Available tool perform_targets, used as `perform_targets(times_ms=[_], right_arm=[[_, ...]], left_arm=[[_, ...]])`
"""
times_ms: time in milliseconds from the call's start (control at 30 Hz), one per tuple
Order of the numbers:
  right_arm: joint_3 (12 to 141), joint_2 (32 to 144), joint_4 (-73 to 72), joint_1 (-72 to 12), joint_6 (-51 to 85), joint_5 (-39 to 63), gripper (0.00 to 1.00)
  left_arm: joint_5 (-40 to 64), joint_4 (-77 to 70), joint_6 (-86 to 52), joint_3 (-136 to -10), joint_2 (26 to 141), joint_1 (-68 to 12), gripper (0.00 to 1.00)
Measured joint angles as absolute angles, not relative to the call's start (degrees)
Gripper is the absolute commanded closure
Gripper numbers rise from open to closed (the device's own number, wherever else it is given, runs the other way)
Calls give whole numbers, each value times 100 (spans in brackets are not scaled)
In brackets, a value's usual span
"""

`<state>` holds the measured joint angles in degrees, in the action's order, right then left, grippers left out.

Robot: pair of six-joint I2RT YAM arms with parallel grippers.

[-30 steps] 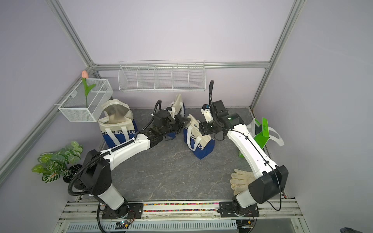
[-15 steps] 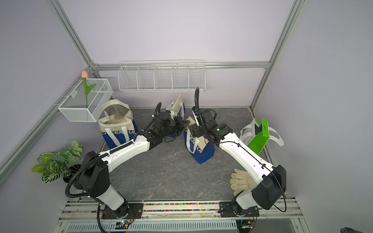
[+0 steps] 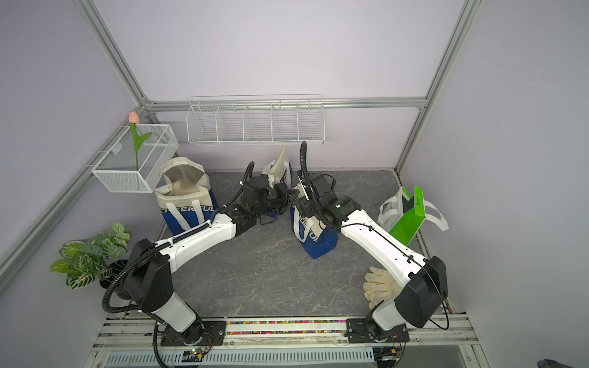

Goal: Open the takeout bag
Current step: Open the takeout bag at the center of the board.

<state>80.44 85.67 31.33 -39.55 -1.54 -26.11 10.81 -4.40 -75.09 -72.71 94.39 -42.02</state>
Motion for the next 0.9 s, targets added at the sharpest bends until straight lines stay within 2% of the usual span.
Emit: perform_targets(times_ms=[200, 433, 633, 733, 900], right_arm=[[7682, 8578, 2794, -3837, -106, -2735, 19], [7465, 8578, 2510, -3638, -78, -2480, 14], [7415, 8473, 2458, -3597, -5, -2104, 18], [7411, 8366, 2585, -3535, 19, -1839, 26], [7334, 8162, 2845, -3527, 150, -1396, 50]], left_arm=[[1151, -373, -7817, -7249, 9332, -4213, 100], [1177, -73, -8136, -7199, 8796, -4276, 100], [1116, 58, -8167, -7122, 8604, -4276, 100], [1135, 5, -8167, -7059, 8604, -4270, 100], [1278, -102, -8165, -7013, 8670, -4237, 100]])
